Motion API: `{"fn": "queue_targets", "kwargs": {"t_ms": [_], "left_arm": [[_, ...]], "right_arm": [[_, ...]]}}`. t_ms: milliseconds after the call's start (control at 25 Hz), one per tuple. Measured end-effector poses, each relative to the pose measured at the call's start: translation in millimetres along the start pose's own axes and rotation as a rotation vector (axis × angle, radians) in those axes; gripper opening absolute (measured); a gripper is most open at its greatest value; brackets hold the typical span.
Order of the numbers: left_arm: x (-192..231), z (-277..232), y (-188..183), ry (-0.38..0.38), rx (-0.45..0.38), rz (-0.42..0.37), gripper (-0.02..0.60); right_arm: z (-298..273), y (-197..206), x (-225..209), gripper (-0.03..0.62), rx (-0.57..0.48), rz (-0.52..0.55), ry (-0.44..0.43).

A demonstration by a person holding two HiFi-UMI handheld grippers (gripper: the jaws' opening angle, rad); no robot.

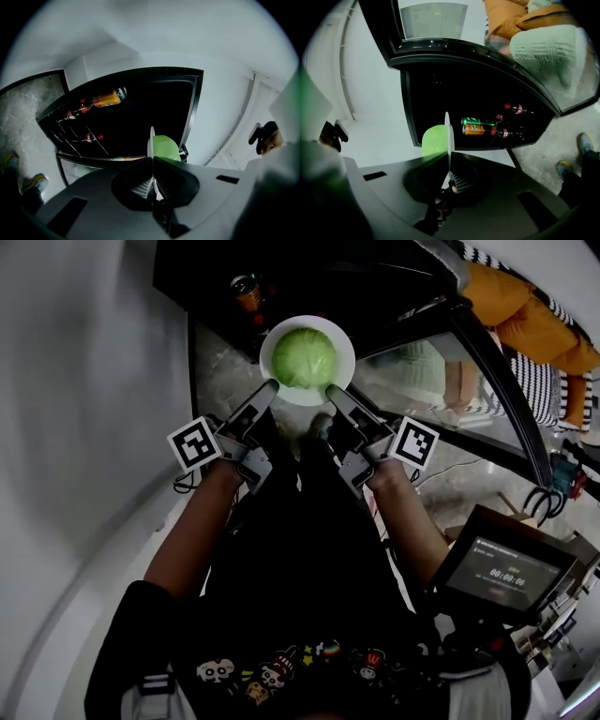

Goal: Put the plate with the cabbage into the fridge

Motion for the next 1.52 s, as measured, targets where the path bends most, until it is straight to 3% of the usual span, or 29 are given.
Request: {"fn": "queue_targets", "kwargs": {"t_ms": [320,560,880,1520], "left_arm": [[1.2,3.5,2.4,-0.037,-0.019,-0.015,0.009],[-4.3,-1.6,-2.0,0.031,-0.011,-0.049,0.009],[1.0,-2.3,0.4,0.061,-0.004,0.062,0.009],[-6.2,0.2,-2.5,0.041,-0.010,-0.006,0.009]], "right_arm": [[-0.8,-1.3,-5.1,0.015,0.011,0.001,0.008],[1.0,2.1,5.8,0.015,-0.032,0.061,-0.035],[1.0,10.3,14.7,0.015,-0.071,0.064,0.036],[2.9,8.3,14.8,0.015,-0.059,0.076,0.017]]}}
Point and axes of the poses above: the fingertips, and each gripper's own axes: z backward along the fingers, x to its left, y out of its underside, the point moved 8 cm from there along z, backward along the fingers, and after that the axes turned 12 degrees about -z, right-handed, at the moved point
